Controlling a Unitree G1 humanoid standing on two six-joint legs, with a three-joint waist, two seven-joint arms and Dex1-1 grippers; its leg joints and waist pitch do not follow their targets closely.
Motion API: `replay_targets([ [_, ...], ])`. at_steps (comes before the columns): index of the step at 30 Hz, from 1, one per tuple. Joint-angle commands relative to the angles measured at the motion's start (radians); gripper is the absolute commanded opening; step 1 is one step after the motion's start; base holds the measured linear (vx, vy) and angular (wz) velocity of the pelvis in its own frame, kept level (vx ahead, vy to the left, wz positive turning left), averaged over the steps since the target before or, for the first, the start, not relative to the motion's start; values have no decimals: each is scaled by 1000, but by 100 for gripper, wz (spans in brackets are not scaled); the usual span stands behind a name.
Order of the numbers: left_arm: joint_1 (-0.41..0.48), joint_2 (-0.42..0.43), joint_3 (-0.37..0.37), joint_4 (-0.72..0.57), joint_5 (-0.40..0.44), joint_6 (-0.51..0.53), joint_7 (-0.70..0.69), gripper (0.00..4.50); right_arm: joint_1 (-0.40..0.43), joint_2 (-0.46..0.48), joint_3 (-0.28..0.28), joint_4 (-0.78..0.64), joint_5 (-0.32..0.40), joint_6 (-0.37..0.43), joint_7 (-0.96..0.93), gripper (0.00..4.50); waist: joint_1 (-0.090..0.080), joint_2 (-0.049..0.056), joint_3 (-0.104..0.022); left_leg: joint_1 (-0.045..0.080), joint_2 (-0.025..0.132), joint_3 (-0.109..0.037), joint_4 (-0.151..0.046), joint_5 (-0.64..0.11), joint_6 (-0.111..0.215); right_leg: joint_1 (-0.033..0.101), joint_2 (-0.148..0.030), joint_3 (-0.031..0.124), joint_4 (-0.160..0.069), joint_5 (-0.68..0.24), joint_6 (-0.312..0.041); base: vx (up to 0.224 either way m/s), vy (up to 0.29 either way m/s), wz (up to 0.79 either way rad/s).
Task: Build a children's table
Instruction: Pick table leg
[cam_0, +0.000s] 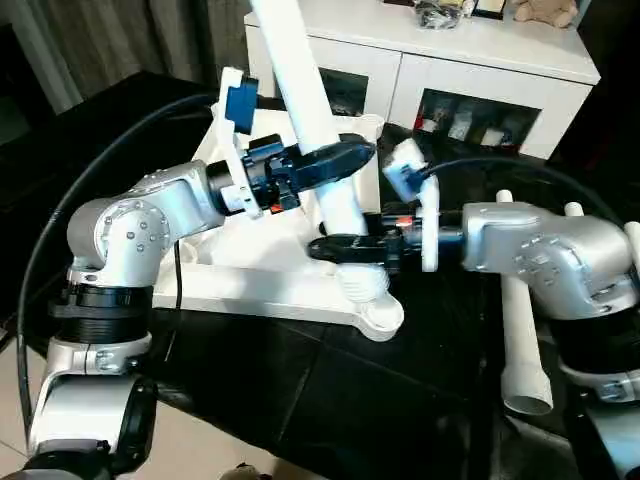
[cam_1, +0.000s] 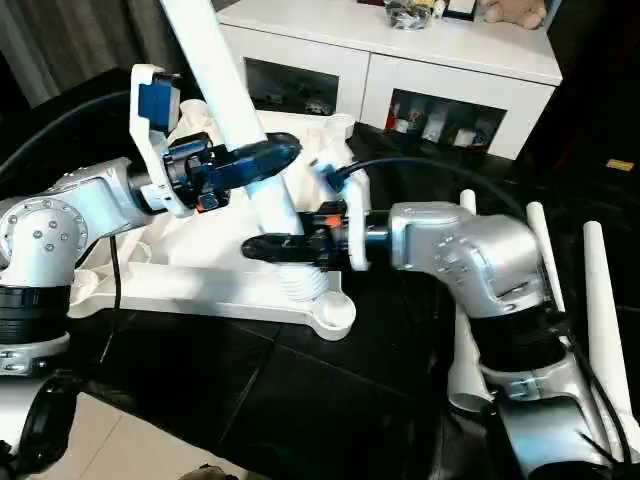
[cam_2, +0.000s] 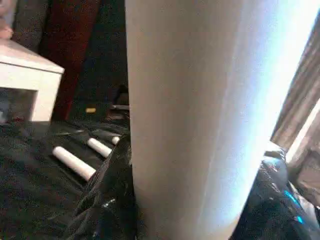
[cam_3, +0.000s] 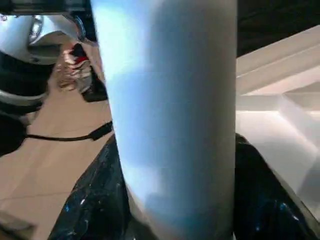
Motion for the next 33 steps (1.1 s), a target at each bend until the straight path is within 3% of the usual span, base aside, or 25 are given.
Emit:
replay_targets([
  [1,-37,-21,17,32,26,-10,74,258,10,31,-17,-16,-26,-41,-59,205,3,12,-77,14,68,-24,-85,-130,-53,55,-72,48,-54,-146,-270,0,0,0],
  [5,3,-62,35,-13,38,-44,135,278,39,120,-45,-41,-68,-101,-190,193,1,12,-78,11,71,-28,-89,-123,-57,58,-73,46,-53,-138,-266,0,0,0],
  [9,45,-110,28,-65,61,-89,194,311,52,151,-45,-57,-79,-115,-231,191,0,11,-78,10,74,-27,-90,-110,-52,60,-72,47,-51,-103,-267,0,0,0],
  [10,57,-130,29,-84,51,-88,212,324,56,158,-41,-60,-86,-120,-239,191,2,15,-78,12,73,-26,-90,-119,-48,58,-72,47,-53,-115,-264,0,0,0],
  [13,74,-151,24,-115,40,-74,236,335,58,168,-43,-55,-102,-128,-262,191,0,13,-76,11,73,-28,-93,-144,-54,59,-72,47,-56,-147,-252,0,0,0],
  [14,84,-160,22,-125,39,-69,255,288,56,172,-43,-49,-112,-136,-276,191,-2,14,-73,10,71,-28,-93,-157,-55,58,-71,47,-59,-170,-245,0,0,0],
  [18,82,-163,34,-99,63,-79,285,290,51,170,-40,-37,-122,-145,-284,191,-3,12,-73,11,70,-29,-94,-166,-56,57,-70,48,-62,-197,-226,0,0,0],
  [19,83,-159,37,-97,65,-85,282,245,50,168,-38,-35,-128,-147,-285,191,-4,12,-73,11,71,-29,-94,-166,-55,55,-68,48,-63,-198,-221,0,0,0],
  [22,83,-144,54,-107,52,-76,279,249,50,164,-30,-28,-145,-149,-291,191,-4,10,-75,11,70,-29,-94,-152,-56,55,-68,47,-60,-176,-221,0,0,0],
  [24,83,-137,54,-111,50,-71,278,212,50,163,-28,-26,-149,-152,-293,190,-4,12,-75,12,70,-29,-94,-142,-54,54,-67,47,-58,-164,-223,0,0,0],
  [27,83,-121,54,-115,42,-55,275,203,51,165,-27,-24,-163,-171,-298,190,-4,13,-76,11,69,-28,-92,-135,-53,55,-68,47,-56,-148,-230,0,0,0],
  [28,82,-114,52,-118,39,-52,263,194,50,168,-30,-23,-162,-182,-294,245,-5,14,-75,11,69,-27,-93,-137,-53,54,-67,47,-57,-149,-232,0,0,0],
  [33,80,-67,15,-136,32,-19,186,192,33,156,-53,-9,-143,-171,-272,279,-6,15,-73,14,70,-27,-95,-162,-59,52,-67,47,-58,-177,-229,0,0,0],
])
